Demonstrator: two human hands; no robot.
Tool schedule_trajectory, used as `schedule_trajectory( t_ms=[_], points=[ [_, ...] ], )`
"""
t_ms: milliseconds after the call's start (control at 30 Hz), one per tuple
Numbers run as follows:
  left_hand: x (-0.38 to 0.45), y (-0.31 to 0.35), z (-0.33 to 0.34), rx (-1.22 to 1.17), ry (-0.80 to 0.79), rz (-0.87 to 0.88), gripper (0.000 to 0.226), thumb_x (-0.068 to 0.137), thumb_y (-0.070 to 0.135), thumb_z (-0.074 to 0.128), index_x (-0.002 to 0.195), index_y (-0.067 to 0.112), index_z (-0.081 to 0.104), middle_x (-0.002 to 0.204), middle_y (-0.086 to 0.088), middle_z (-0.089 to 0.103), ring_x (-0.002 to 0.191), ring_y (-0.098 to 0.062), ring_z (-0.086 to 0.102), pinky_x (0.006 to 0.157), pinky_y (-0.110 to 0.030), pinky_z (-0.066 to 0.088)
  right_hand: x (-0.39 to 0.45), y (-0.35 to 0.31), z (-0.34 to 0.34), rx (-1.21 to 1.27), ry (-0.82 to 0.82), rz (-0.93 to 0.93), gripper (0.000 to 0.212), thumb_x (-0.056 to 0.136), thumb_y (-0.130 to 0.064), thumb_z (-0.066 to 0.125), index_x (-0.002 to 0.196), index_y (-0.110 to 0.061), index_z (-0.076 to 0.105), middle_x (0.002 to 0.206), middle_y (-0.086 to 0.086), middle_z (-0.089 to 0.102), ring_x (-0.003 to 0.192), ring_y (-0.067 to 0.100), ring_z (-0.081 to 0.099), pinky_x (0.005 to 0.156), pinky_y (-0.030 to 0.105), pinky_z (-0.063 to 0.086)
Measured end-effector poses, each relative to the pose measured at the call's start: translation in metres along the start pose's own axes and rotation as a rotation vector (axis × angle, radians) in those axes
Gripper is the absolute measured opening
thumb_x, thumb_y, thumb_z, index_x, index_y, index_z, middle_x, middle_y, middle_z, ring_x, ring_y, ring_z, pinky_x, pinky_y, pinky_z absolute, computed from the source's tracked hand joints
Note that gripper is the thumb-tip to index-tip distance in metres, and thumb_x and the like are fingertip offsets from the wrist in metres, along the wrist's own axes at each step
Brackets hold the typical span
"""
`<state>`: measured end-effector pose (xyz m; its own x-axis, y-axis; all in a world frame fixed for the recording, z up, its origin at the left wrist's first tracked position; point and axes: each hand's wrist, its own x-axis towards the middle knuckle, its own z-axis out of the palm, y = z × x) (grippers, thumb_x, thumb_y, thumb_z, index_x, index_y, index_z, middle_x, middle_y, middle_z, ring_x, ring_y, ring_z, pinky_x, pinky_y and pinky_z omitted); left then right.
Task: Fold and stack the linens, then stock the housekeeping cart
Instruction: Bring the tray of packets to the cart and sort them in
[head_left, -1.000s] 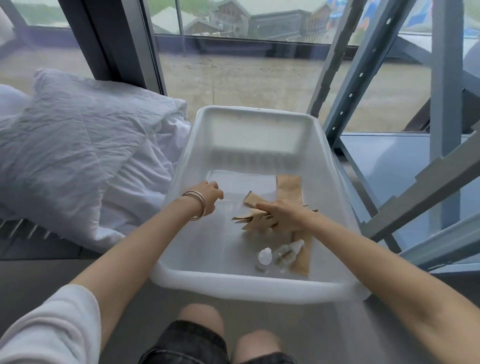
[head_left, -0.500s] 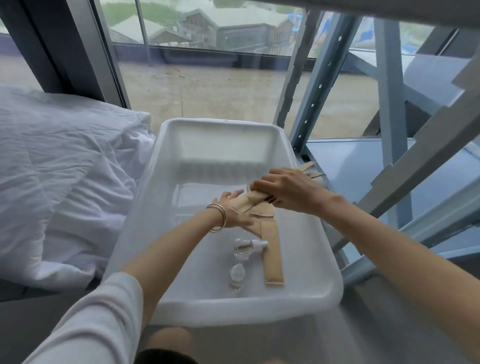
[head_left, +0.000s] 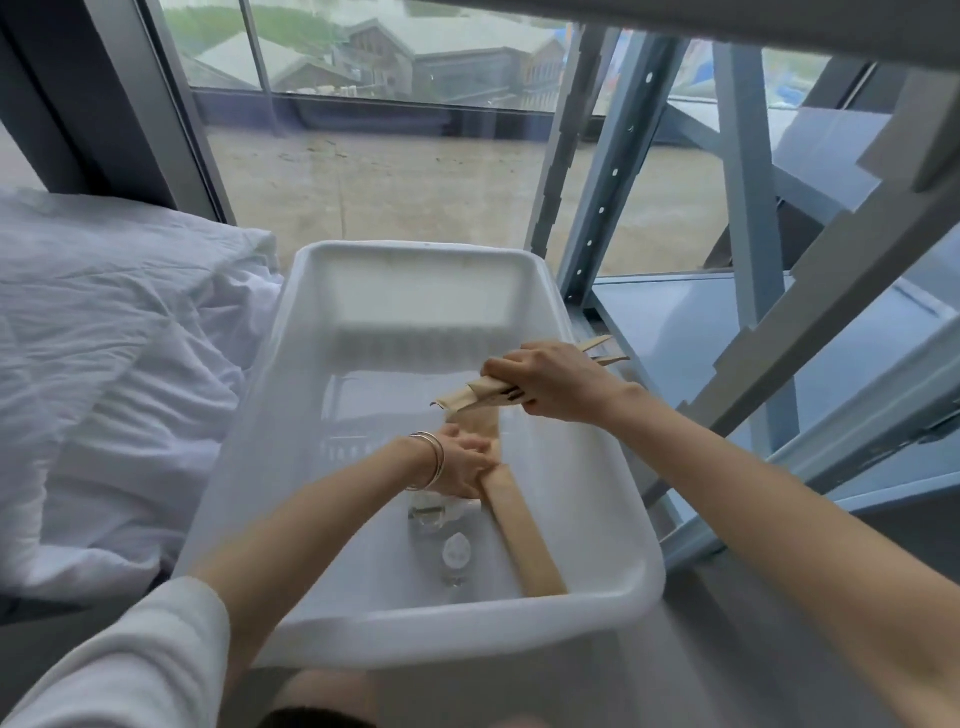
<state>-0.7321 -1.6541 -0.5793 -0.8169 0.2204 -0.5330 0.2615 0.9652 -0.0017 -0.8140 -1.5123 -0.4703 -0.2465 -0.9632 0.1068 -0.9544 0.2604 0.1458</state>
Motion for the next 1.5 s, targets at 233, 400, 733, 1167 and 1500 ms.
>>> schedule_trajectory(
  t_ms=[233,400,733,1167,1500],
  points=[
    [-0.033,-0.036,0.003,0.024,0.051,-0.085,0.09,0.077,0.034,0.07,0.148,0.034,0.015,0.157,0.003,0.005,0.143,-0.025,0.012,0.112,-0.05,0.021,0.01,-0.013,0.012,-0.062,0.042,-0.067,0.035,0.067,0.004,0.067,0.099,-0.009,0.06,0.074,0.009,0.061,0.062,0.029,0.056,0.052,0.028,0.028],
    [-0.038,-0.034,0.005,-0.055,-0.034,-0.108,0.065,0.092,0.019,0.049,0.148,0.02,0.015,0.158,0.0,-0.015,0.145,-0.021,-0.014,0.112,-0.055,-0.011,0.013,-0.02,0.011,-0.128,-0.057,0.07,0.037,0.086,-0.001,0.049,0.121,-0.014,0.047,0.098,0.008,0.059,0.086,0.029,0.055,0.064,0.032,0.031],
    [-0.04,-0.013,0.014,0.246,0.242,-0.064,0.069,0.078,0.065,0.047,0.124,0.013,0.045,0.115,-0.015,0.046,0.099,-0.03,0.045,0.08,-0.037,0.044,0.018,-0.033,0.011,-0.155,-0.077,0.133,0.033,0.089,-0.001,0.046,0.12,-0.013,0.044,0.099,0.008,0.06,0.086,0.028,0.055,0.065,0.031,0.03],
    [-0.052,-0.02,0.017,-0.226,0.085,-0.062,0.06,0.072,0.053,0.072,0.119,0.024,0.05,0.137,0.007,0.041,0.12,-0.023,0.033,0.104,-0.033,0.032,0.019,-0.037,0.008,-0.142,-0.073,0.147,0.034,0.089,-0.005,0.048,0.121,-0.016,0.043,0.101,0.008,0.06,0.086,0.026,0.054,0.065,0.031,0.031],
    [-0.045,0.008,0.009,-0.239,-0.133,-0.188,0.052,0.08,0.022,0.069,0.123,0.005,0.047,0.121,-0.008,0.054,0.102,-0.028,0.059,0.076,-0.03,0.044,0.017,-0.038,0.007,-0.138,-0.102,0.168,0.036,0.088,-0.003,0.049,0.121,-0.015,0.044,0.101,0.008,0.059,0.088,0.029,0.054,0.066,0.032,0.03]
  ],
)
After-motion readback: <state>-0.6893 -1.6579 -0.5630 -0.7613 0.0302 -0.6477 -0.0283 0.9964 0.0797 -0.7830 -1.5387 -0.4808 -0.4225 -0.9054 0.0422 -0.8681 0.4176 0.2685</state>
